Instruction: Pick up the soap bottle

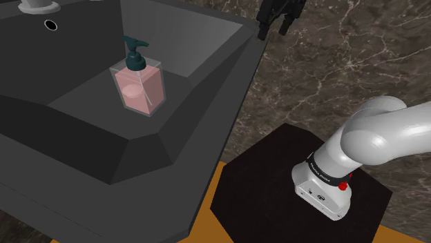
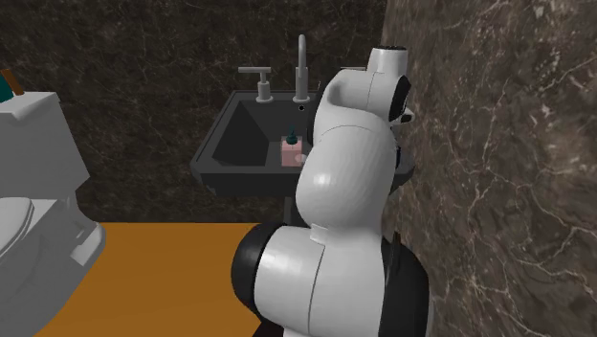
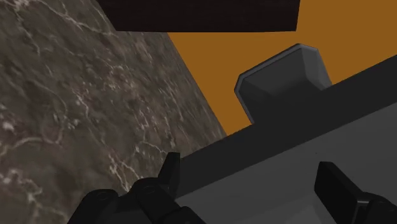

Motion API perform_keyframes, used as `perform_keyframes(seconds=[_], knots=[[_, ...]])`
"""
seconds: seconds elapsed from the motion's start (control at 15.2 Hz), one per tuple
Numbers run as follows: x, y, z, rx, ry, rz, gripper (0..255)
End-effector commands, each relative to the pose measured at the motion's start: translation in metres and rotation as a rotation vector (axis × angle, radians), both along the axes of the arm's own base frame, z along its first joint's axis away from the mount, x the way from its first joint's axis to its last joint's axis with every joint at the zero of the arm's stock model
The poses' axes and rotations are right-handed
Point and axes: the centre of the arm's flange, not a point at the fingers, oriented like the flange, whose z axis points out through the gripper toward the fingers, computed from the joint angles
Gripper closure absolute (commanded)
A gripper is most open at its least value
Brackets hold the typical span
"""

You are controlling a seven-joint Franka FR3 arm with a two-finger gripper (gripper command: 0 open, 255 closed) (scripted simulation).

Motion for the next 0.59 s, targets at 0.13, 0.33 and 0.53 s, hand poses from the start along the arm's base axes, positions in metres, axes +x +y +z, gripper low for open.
perform_keyframes(seconds=[0.13, 0.33, 0.53], knots=[[0.019, 0.049, 0.001, 0.009, 0.006, 0.0, 0], [0.034, 0.085, 0.001, 0.015, 0.011, -0.001, 0], [0.049, 0.121, 0.003, 0.021, 0.016, -0.001, 0]])
